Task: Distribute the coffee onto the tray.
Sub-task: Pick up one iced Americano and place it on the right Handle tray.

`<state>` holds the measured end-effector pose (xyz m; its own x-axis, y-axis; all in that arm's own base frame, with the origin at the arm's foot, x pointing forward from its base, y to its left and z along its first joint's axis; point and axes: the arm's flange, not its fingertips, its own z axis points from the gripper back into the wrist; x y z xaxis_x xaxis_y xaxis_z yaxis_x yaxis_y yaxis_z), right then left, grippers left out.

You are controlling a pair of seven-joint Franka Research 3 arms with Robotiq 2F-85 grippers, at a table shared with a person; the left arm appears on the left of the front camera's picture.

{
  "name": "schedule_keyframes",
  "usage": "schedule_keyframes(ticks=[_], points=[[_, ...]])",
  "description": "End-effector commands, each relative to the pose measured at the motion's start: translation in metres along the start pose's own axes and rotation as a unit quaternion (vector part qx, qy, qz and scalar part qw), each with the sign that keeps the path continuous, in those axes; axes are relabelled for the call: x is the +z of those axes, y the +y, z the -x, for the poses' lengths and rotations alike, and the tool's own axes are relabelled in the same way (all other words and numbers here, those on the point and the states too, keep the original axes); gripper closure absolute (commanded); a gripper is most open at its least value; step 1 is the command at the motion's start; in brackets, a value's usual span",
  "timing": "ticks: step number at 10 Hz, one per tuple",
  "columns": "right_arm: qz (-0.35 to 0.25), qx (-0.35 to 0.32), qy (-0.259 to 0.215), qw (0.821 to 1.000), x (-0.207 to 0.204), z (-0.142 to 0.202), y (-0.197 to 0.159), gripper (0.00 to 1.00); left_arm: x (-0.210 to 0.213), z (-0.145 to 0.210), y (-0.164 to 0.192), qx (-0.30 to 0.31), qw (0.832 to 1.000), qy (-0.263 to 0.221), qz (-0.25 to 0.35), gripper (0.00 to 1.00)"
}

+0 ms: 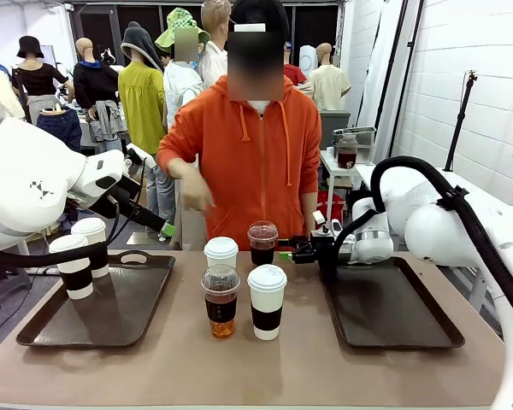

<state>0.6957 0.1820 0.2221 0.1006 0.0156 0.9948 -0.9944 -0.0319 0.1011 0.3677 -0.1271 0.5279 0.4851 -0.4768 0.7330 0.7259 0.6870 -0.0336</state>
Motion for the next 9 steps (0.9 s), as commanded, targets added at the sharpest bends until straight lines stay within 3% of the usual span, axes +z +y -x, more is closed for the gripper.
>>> schedule_keyframes(ticks=[1, 9], points=[[0.003, -0.011, 0.004, 1.0, -0.013, 0.0, -0.019, 0.0, 0.0, 0.001, 0.001, 0.002, 1.0, -0.001, 0.003, 0.0], [-0.035, -0.038, 0.04, 0.998, -0.049, 0.005, -0.028, 0.0, 0.0, 0.001, 0.001, 0.002, 1.0, -0.001, 0.003, 0.0]])
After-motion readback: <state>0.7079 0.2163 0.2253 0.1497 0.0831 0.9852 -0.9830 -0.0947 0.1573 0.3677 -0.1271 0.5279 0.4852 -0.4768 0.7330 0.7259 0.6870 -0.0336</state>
